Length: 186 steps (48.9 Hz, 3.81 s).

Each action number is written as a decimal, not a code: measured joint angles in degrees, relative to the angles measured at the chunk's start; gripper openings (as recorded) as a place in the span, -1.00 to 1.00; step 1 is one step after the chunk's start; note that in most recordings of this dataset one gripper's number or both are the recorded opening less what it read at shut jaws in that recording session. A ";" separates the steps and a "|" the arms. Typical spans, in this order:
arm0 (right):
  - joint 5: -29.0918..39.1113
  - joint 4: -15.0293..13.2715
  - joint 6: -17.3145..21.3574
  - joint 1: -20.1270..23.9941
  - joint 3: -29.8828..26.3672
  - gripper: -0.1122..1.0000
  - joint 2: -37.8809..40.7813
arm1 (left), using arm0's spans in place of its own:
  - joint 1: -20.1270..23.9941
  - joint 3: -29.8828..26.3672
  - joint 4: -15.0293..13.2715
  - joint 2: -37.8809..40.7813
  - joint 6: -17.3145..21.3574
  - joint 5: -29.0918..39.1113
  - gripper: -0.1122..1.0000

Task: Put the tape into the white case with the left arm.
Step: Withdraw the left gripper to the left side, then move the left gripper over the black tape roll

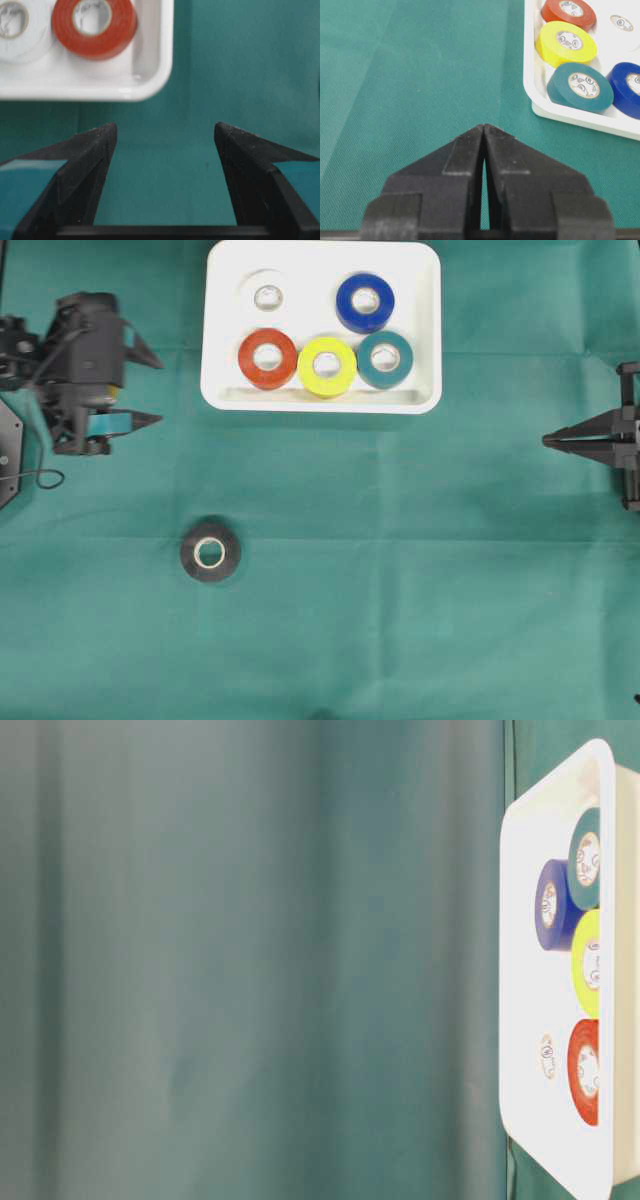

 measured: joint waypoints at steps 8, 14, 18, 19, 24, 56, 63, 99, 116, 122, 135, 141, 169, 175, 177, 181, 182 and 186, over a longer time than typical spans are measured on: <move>0.00 0.00 -0.09 0.00 -0.09 -0.97 0.00 | 0.00 5.27 0.00 -8.70 -0.44 0.09 0.57; 0.00 0.00 -0.09 0.00 -0.09 -0.97 0.00 | 0.00 8.88 -0.09 -16.35 -2.29 0.09 0.57; 0.00 0.00 0.00 0.00 0.00 -0.97 0.00 | -0.09 10.72 -0.09 -20.13 -4.39 0.18 0.57; 0.00 0.00 0.00 0.00 0.00 -0.97 0.00 | -0.09 11.16 -0.09 -20.83 -4.83 0.26 0.57; 0.00 0.00 0.00 0.00 0.00 -0.97 0.09 | 0.00 12.13 -0.09 -23.82 -5.54 0.44 0.57; 0.00 0.00 -0.09 0.00 0.00 -0.97 0.00 | -21.36 11.95 -0.18 -24.79 -5.98 5.36 0.57; 0.00 0.00 -0.09 0.00 -0.09 -0.97 0.00 | -23.29 11.95 -0.09 -24.79 -5.98 8.09 0.57; 0.00 0.00 0.00 0.00 -0.09 -0.97 0.00 | -23.91 1.67 -0.09 -0.44 -2.11 -0.88 0.57; 0.00 0.00 0.00 0.00 0.00 -0.97 0.00 | -24.35 -7.65 -0.09 13.36 -2.02 -1.32 0.57; 0.00 0.00 0.00 0.00 -0.09 -0.97 0.00 | -24.61 -10.28 -0.09 17.40 -2.02 -1.23 0.57; 0.00 0.00 0.00 0.00 0.00 -0.97 0.00 | -24.70 -12.39 -0.09 20.21 -1.93 -1.05 0.57; 0.00 0.00 0.00 0.00 0.00 -0.97 0.00 | -24.70 -12.39 -0.09 21.45 -1.93 -1.05 0.57; 0.00 0.00 -0.09 0.00 -0.09 -0.97 0.00 | -24.52 -15.03 -0.18 34.45 -2.02 -2.02 0.57; 0.00 0.00 -0.09 0.00 -0.09 -0.97 0.00 | -24.35 -15.03 -0.09 35.86 -2.11 -3.43 0.57; 0.00 0.00 -0.09 0.00 -0.09 -0.97 0.00 | -24.35 -15.03 -0.09 36.30 -2.02 -4.04 0.57; 0.00 0.00 -0.09 0.00 0.00 -0.97 0.00 | -24.26 -14.94 -0.09 36.91 -2.02 -5.19 0.57; 0.00 0.00 -0.09 0.00 -0.09 -0.97 0.00 | -24.17 -14.85 -0.09 36.91 -2.02 -5.45 0.57; 0.00 0.00 0.00 0.00 -0.09 -0.97 0.00 | -23.91 -14.68 -0.09 37.09 -2.20 -6.06 0.57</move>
